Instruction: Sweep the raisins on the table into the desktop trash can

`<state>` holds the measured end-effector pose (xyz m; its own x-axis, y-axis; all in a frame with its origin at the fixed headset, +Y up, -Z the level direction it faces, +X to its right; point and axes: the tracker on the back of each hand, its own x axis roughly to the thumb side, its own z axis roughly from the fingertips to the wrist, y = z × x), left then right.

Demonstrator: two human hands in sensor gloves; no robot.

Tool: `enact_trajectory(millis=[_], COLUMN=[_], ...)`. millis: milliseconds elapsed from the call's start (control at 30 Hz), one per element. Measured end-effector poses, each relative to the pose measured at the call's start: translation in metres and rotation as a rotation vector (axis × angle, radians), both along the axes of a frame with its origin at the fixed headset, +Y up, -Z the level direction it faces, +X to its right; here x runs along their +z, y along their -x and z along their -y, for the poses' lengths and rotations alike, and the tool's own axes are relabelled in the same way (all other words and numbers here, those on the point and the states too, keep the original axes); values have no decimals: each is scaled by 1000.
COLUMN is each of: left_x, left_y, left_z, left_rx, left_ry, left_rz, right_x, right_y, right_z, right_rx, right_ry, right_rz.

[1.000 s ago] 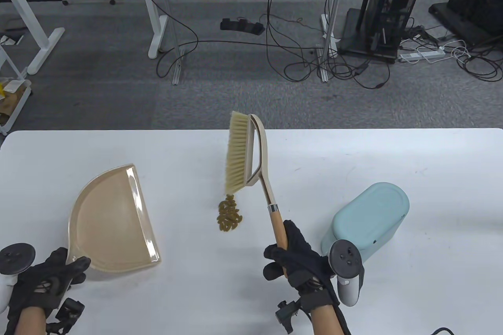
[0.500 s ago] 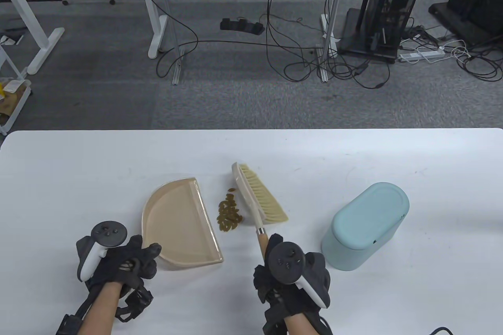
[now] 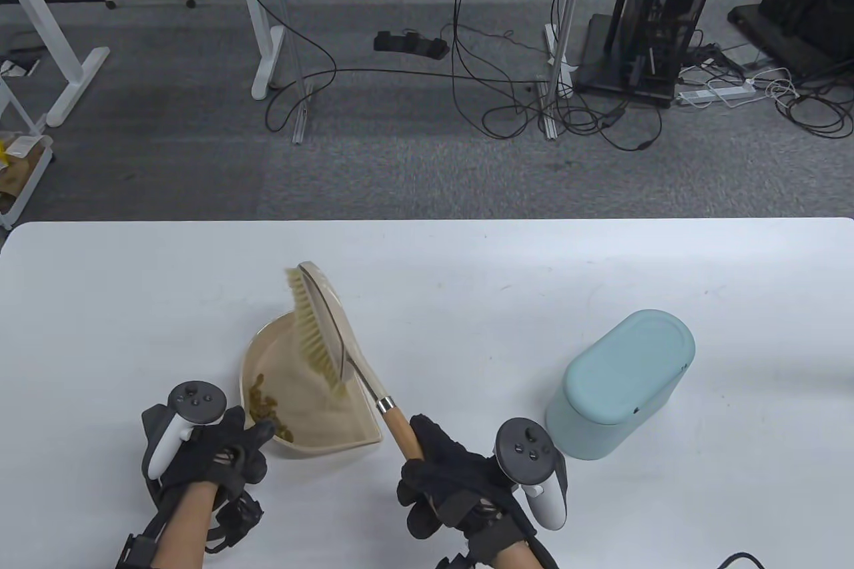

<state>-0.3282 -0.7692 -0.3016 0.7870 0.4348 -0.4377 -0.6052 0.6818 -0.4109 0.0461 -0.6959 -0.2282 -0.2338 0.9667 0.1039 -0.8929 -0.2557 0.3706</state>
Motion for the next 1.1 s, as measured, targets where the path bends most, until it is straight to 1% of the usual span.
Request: enact_trajectory(millis=[33,67,100,133,167,233,300,333,433,467,533,600,667,733,800,900,1100], left_x=[0,0,0,0,1,2,2,2,3,3,4,4,4,4,4,5,6], left_y=[0,1,2,2,3,4,5,5,5,6,7,7,8,9,10,10,10], left_z=[1,1,3,4,5,7,8,8,8,9,10,10,10,11,12,12,12], left_rx=[-3,0,5,6,6,9,17,15,16,22,34,34,38,54,58,57,66], left_ry=[0,-1,3,5,5,-3,-8,-8,-12,-18,-30,-32,-30,-30,-31,-38,-39], left_rz=[3,6,5,7,7,7,5,6,8,11,8,9,11,15,15,14,11], right_x=[1,2,2,1,-1,-6,-13,-17,-25,-30,-36,-39,-39,-38,-36,-33,-28], right_y=[-2,-4,-5,-6,-8,-11,-14,-14,-14,-13,-10,-4,2,9,19,30,44], right_z=[-2,-3,-3,-2,0,6,14,18,29,36,45,54,58,62,67,78,83], right_rx=[74,128,226,293,407,605,772,854,989,1050,1116,1169,1205,1214,1295,1310,1403], right_ry=[-88,-145,-245,-307,-371,-450,-481,-473,-457,-443,-417,-423,-422,-387,-360,-404,-443], right_rz=[70,126,215,258,291,331,369,375,387,373,352,324,280,208,121,78,-6])
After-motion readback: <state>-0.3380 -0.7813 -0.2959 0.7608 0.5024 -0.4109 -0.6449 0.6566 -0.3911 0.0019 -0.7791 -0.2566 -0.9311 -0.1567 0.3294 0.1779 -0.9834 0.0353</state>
